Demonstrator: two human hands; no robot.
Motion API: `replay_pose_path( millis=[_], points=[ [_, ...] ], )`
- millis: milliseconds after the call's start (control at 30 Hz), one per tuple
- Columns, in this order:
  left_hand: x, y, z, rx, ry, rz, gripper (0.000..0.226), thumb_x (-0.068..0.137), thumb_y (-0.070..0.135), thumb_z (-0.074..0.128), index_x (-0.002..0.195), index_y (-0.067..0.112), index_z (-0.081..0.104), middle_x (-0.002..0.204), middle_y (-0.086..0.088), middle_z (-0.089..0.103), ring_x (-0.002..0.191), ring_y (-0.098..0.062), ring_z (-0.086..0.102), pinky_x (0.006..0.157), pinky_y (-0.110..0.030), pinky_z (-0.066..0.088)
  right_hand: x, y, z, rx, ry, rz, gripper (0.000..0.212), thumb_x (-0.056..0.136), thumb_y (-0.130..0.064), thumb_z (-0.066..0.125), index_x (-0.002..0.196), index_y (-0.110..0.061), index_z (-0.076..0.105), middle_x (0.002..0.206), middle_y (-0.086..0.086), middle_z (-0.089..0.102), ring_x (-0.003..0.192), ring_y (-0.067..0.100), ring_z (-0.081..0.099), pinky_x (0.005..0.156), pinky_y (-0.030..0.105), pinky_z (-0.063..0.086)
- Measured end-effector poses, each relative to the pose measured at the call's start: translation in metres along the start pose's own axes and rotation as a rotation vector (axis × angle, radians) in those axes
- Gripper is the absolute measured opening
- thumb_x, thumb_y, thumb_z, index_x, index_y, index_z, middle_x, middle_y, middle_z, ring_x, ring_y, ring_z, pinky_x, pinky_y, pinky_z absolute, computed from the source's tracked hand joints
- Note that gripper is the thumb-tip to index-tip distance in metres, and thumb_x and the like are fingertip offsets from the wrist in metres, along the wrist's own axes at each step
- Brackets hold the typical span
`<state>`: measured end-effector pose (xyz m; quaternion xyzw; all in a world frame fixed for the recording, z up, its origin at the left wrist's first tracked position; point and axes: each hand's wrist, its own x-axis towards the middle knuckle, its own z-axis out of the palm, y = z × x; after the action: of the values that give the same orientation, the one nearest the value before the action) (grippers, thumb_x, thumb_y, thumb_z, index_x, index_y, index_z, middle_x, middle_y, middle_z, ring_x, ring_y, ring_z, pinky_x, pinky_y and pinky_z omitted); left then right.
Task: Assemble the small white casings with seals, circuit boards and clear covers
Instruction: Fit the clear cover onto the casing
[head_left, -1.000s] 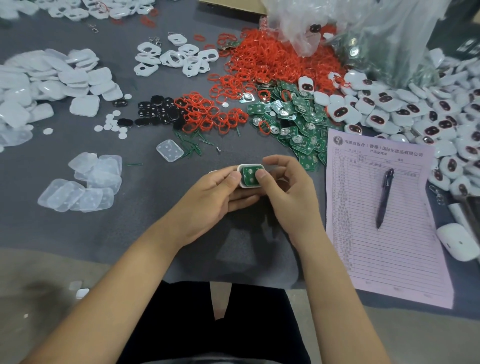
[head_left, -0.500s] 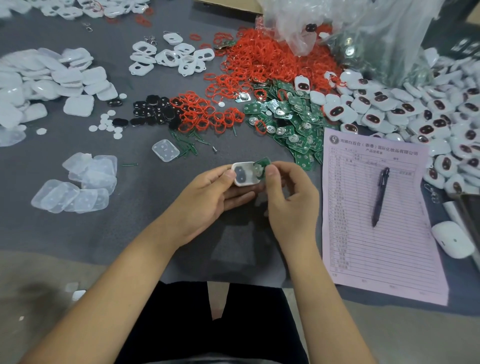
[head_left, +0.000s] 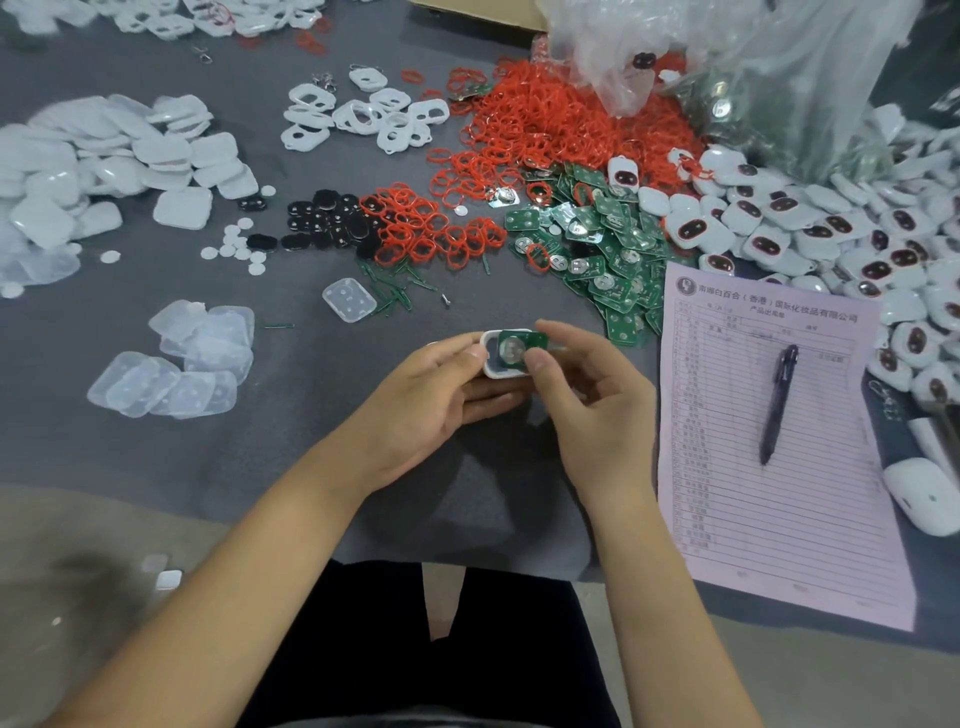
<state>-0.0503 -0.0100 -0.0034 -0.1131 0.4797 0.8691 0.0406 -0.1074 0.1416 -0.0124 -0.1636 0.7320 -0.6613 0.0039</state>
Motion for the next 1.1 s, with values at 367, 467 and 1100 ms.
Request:
replay_pose_path(
  millis=[367,467,1100],
  points=[
    [-0.0001,-0.0015,-0.0009,0.003,-0.009,0.008,0.039,0.112,0.008,0.028,0.130,0.007,0.062,0.124,-0.009,0.074,0.114,-0.021,0.072,0.097,-0.031,0.058,0.0000,-0.0018,0.0004,-0.007,0.056,-0.030,0.014,0.093,-0.014,0.073,0.098,-0.024,0.065,0.079,-0.002,0.069,0.062,0.014,0.059,0.057,0.028,0.047],
    [0.0008,-0.0004,-0.0013,-0.013,0.004,-0.003,0.038,0.112,0.007,0.028,0.136,0.001,0.057,0.132,-0.020,0.069,0.117,-0.029,0.071,0.095,-0.030,0.059,0.0021,0.0008,-0.0033,0.166,0.134,0.027,0.013,0.093,-0.015,0.065,0.101,-0.018,0.055,0.074,-0.002,0.058,0.049,0.015,0.048,0.045,0.026,0.041],
    [0.0026,-0.0006,-0.0031,-0.025,-0.028,-0.025,0.039,0.111,0.005,0.029,0.134,0.005,0.060,0.125,-0.013,0.074,0.115,-0.022,0.072,0.092,-0.029,0.058,-0.0004,-0.0060,-0.0018,0.181,0.071,0.071,0.024,0.095,-0.002,0.071,0.112,-0.019,0.071,0.083,0.002,0.072,0.062,0.017,0.071,0.045,0.027,0.055]
  ],
)
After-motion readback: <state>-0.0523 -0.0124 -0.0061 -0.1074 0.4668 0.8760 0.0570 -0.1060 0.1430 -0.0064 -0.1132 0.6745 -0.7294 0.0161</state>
